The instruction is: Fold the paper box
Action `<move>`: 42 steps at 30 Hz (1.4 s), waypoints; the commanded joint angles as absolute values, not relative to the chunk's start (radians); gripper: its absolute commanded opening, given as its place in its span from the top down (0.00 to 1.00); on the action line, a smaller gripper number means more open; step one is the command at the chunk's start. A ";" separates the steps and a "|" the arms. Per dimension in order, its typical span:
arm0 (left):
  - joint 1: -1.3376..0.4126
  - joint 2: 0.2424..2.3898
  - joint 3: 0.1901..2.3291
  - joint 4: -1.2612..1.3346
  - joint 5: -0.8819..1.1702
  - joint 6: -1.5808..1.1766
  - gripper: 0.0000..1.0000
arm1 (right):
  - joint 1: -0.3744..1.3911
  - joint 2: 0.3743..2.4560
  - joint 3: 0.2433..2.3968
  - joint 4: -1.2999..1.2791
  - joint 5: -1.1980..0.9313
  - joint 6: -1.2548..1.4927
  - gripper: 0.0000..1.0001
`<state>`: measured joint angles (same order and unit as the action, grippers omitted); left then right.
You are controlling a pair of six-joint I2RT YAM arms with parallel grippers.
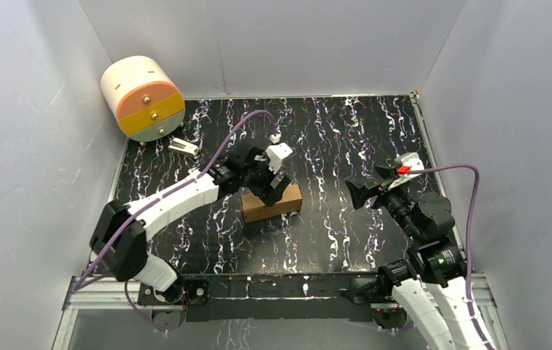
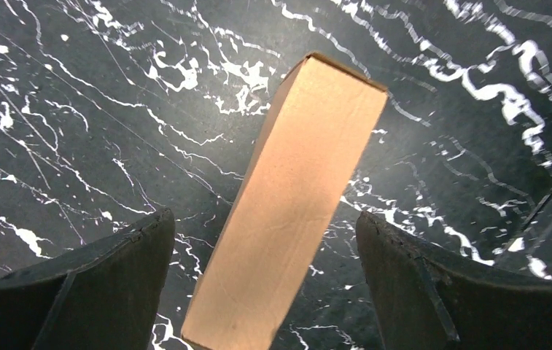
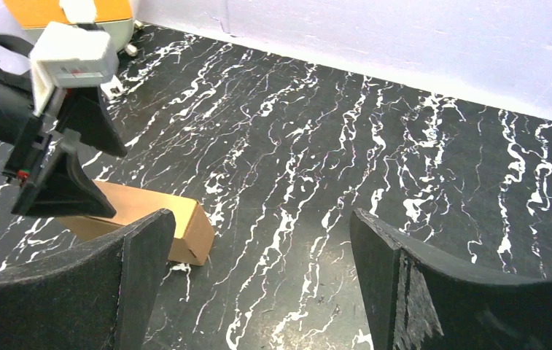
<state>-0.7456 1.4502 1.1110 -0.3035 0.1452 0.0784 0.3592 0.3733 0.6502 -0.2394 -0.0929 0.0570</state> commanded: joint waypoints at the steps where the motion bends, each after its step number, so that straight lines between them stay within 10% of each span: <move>1: -0.768 1.520 1.185 -0.351 0.115 0.193 0.09 | 0.354 0.383 0.655 -0.213 -0.064 0.016 0.01; 10: -0.816 1.664 1.240 -0.419 0.111 0.254 0.18 | 0.354 0.400 0.650 -0.200 -0.097 0.007 0.01; 22: -0.891 1.663 1.269 -0.374 -0.134 0.416 0.68 | 0.354 0.385 0.649 -0.201 -0.083 0.008 0.01; 42: -0.964 1.741 0.838 0.525 -0.317 1.011 0.54 | 0.354 0.350 0.645 -0.206 -0.065 0.011 0.01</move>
<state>-0.9451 1.7363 0.8734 0.3985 -0.3122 0.9657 0.3592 0.3656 0.6437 -0.2398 -0.0811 0.0216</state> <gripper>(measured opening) 0.486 0.984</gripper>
